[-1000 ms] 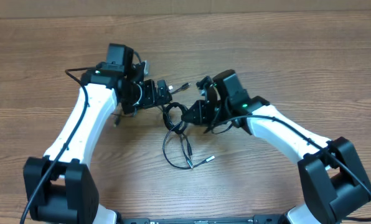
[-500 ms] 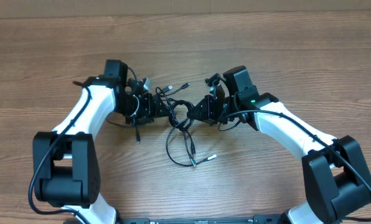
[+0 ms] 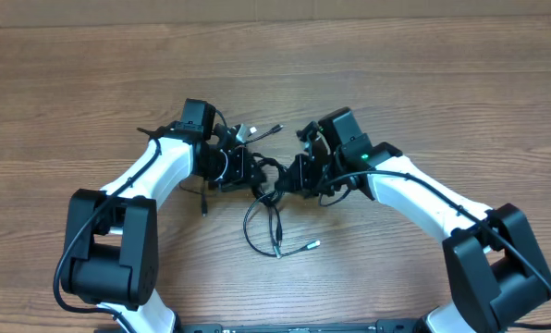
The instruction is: Untangle cables
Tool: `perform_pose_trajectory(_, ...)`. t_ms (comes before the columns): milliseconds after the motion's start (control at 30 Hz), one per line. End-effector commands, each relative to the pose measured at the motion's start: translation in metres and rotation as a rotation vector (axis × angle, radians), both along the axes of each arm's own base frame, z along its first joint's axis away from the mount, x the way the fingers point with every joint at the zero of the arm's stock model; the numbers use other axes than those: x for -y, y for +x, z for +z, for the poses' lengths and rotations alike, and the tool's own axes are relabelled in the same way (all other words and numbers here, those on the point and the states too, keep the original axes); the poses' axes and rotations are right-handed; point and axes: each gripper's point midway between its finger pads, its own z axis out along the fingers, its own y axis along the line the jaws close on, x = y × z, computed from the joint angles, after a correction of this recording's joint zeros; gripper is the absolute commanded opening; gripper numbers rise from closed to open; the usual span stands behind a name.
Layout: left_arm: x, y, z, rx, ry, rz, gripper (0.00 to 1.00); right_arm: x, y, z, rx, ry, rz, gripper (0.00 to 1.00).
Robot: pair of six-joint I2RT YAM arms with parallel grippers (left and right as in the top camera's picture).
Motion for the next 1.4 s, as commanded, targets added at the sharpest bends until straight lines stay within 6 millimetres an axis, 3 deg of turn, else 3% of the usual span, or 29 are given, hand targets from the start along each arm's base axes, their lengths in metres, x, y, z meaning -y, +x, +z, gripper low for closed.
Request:
perform_pose_trajectory(0, -0.007, -0.002, -0.011, -0.014, 0.068, 0.012, 0.20, -0.005, 0.000, -0.002, 0.033, -0.027, 0.008, 0.04)
perform_pose_trajectory(167, -0.014, -0.004, -0.017, -0.020, 0.111, 0.018, 0.19, -0.009, -0.002, -0.001, 0.032, -0.024, 0.013, 0.04)
perform_pose_trajectory(233, -0.014, -0.004, -0.019, -0.017, 0.111, 0.018, 0.04, -0.011, -0.004, -0.002, 0.036, -0.030, 0.021, 0.04)
perform_pose_trajectory(400, -0.007, -0.010, -0.014, -0.015, 0.059, -0.024, 0.04, -0.004, -0.002, -0.017, 0.070, -0.158, -0.027, 0.08)
perform_pose_trajectory(433, -0.003, -0.011, -0.010, -0.008, 0.026, -0.043, 0.04, -0.001, -0.002, -0.019, 0.064, -0.177, -0.046, 0.13)
perform_pose_trajectory(633, -0.002, -0.009, -0.004, 0.005, -0.029, -0.054, 0.04, -0.002, -0.006, -0.022, -0.042, -0.193, -0.164, 0.66)
perform_pose_trajectory(667, -0.002, -0.009, -0.003, 0.005, -0.037, -0.054, 0.04, -0.001, -0.006, -0.023, -0.061, -0.201, -0.191, 0.66)
perform_pose_trajectory(800, -0.003, -0.009, -0.003, 0.004, -0.039, -0.049, 0.04, 0.008, -0.013, -0.035, -0.152, -0.289, -0.339, 0.63)
perform_pose_trajectory(900, -0.003, -0.009, -0.003, 0.005, -0.040, -0.050, 0.04, 0.005, -0.017, -0.042, -0.163, -0.318, -0.364, 0.50)
perform_pose_trajectory(1000, 0.005, -0.011, 0.006, 0.044, -0.111, -0.106, 0.04, 0.007, -0.018, -0.053, -0.153, -0.360, -0.369, 0.24)
perform_pose_trajectory(1067, 0.014, -0.013, 0.023, 0.106, -0.237, -0.175, 0.04, 0.009, -0.017, -0.058, -0.149, -0.378, -0.376, 0.08)
perform_pose_trajectory(1100, 0.017, -0.014, 0.028, 0.127, -0.278, -0.194, 0.04, 0.010, -0.016, -0.059, -0.147, -0.380, -0.378, 0.04)
perform_pose_trajectory(1167, 0.019, -0.016, 0.048, 0.191, -0.408, -0.238, 0.04, 0.009, -0.015, -0.059, -0.141, -0.378, -0.380, 0.04)
perform_pose_trajectory(1267, 0.011, -0.016, 0.061, 0.233, -0.489, -0.236, 0.04, 0.010, -0.013, -0.059, -0.133, -0.383, -0.386, 0.04)
perform_pose_trajectory(1367, -0.003, -0.011, 0.061, 0.238, -0.487, -0.198, 0.04, 0.010, -0.013, -0.059, -0.132, -0.383, -0.386, 0.04)
